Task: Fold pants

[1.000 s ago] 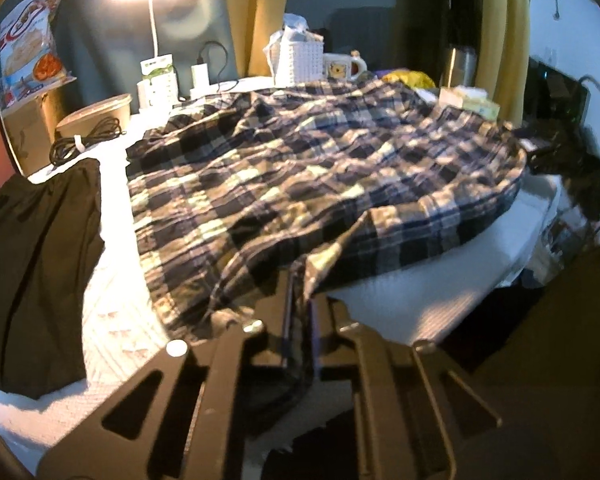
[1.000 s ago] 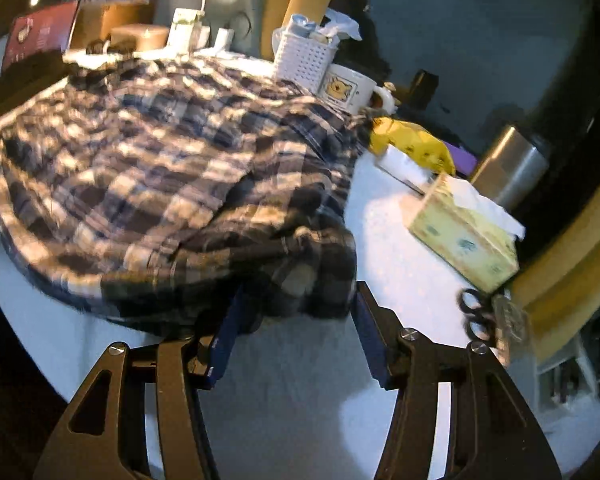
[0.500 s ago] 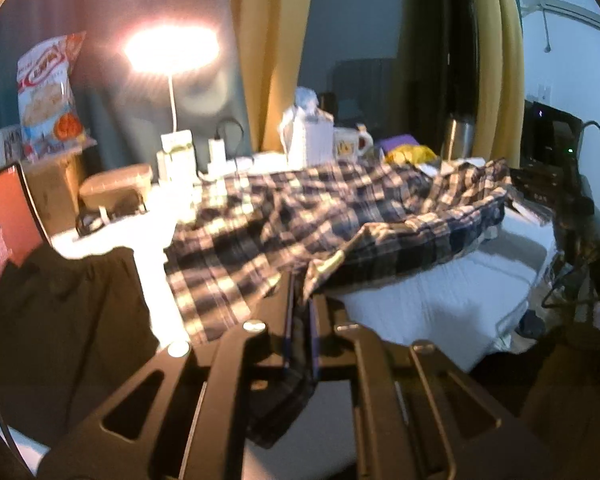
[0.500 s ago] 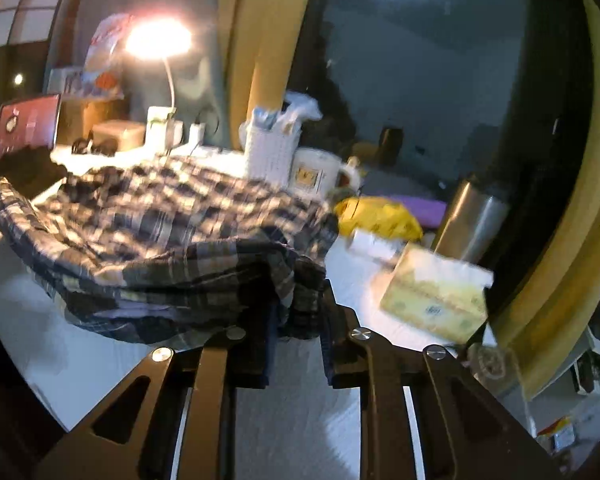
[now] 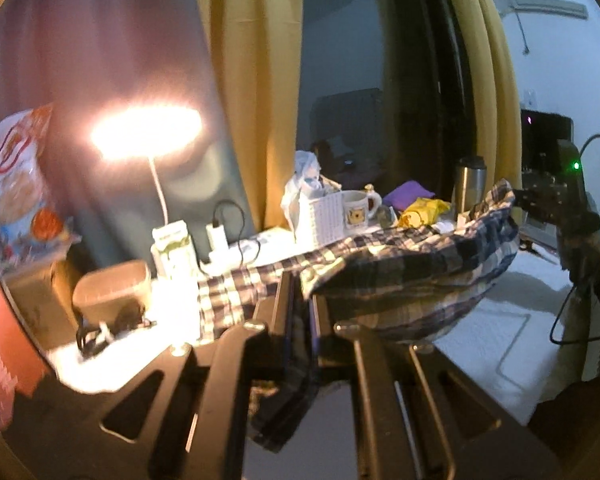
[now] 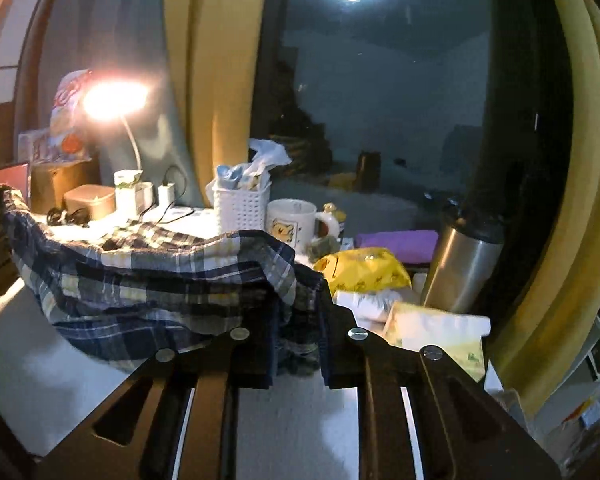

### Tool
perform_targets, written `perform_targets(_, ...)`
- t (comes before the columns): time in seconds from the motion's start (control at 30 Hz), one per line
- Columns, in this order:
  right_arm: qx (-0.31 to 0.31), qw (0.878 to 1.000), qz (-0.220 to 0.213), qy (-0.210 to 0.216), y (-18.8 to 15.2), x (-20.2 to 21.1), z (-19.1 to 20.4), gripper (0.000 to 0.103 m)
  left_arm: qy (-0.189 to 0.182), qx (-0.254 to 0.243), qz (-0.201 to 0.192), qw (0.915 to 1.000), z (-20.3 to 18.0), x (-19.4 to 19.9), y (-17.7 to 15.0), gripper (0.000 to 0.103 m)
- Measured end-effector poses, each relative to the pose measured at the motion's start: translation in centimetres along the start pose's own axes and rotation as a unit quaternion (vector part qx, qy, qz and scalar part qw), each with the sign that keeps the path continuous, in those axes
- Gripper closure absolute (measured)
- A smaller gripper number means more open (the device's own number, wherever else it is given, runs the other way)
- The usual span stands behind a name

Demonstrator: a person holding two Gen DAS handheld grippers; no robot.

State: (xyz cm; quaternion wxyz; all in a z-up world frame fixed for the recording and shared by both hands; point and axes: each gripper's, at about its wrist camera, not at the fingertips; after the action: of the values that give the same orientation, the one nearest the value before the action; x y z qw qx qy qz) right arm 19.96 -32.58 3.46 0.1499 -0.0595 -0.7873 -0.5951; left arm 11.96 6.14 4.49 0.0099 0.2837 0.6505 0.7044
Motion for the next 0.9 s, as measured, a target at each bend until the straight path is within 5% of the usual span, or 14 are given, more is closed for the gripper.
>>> perform_targets(0.5, -0.039, 0.999, 0.013, -0.021, 4.0, -9.0, -0.7, 0.087, 0.001, -0.009, 0.008, 0.9999, 7.6, -9.0, 3.0, 0.096)
perform_targets(0.9, -0.019, 0.997, 0.061, -0.031, 4.9, -17.3, 0.9, 0.087, -0.014, 0.029, 0.058, 0.9978, 13.3, -17.6, 2.4, 0.096)
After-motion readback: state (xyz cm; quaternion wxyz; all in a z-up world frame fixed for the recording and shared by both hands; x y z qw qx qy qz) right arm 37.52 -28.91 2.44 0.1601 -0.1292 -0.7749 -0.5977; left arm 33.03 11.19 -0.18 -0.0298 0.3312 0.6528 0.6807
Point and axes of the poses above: each gripper's, at about its wrist camera, not at the fingertips, and x roughly against the way its jaws point, z to its left, y to its top, and after that the axes turned 13 degrees about -y, right-handed
